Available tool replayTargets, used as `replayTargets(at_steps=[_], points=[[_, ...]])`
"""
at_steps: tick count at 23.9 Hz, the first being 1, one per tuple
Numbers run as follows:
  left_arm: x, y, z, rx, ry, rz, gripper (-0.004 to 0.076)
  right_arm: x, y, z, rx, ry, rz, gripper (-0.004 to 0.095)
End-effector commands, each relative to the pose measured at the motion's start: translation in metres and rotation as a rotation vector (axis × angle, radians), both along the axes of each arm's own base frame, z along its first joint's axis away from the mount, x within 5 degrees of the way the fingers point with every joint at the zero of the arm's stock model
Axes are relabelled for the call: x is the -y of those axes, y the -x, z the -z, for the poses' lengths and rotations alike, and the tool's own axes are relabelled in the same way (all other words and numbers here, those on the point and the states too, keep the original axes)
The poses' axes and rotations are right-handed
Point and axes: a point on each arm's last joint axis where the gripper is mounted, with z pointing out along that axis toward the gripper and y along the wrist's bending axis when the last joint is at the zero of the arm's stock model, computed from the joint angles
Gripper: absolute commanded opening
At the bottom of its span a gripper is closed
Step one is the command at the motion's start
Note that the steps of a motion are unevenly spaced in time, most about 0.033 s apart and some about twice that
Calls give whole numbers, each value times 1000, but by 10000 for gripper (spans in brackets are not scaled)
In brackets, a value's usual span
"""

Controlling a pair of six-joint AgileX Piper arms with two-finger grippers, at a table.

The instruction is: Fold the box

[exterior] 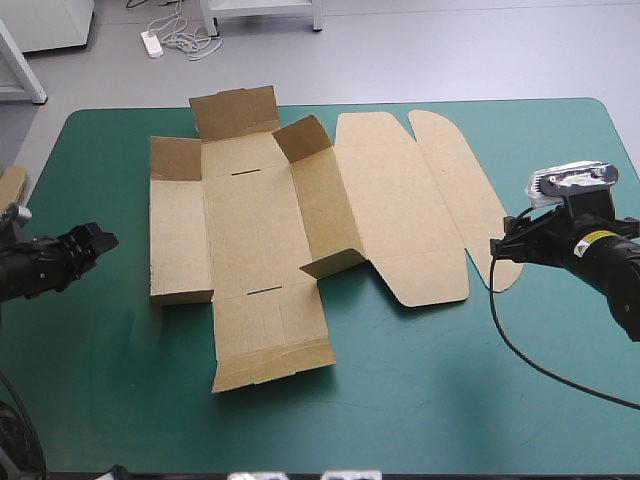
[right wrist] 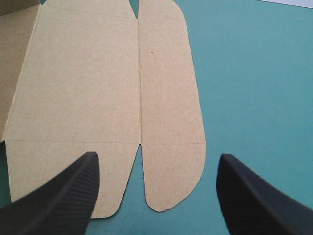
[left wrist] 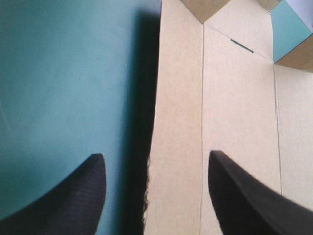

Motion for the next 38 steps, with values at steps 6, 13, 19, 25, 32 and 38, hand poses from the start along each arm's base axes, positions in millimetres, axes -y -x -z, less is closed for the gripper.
replayTargets(at_steps=[6, 13, 19, 25, 32, 38], points=[[4, -5, 51, 114, 234, -72, 442, 2, 2, -13, 44, -3, 5, 645], [17, -25, 94, 46, 308, 10, 442, 2, 3, -14, 46, -5, 6, 645], [50, -53, 99, 62, 282, 111, 426, 2, 3, -14, 39, -2, 6, 644], [48, -61, 89, 46, 245, 160, 152, 2, 4, -13, 30, -1, 6, 644], [46, -62, 87, 14, 212, 191, 59, 2, 4, -13, 30, -1, 6, 644], [44, -75, 64, 42, 190, 289, -9, 2, 4, -13, 24, 2, 6, 644]])
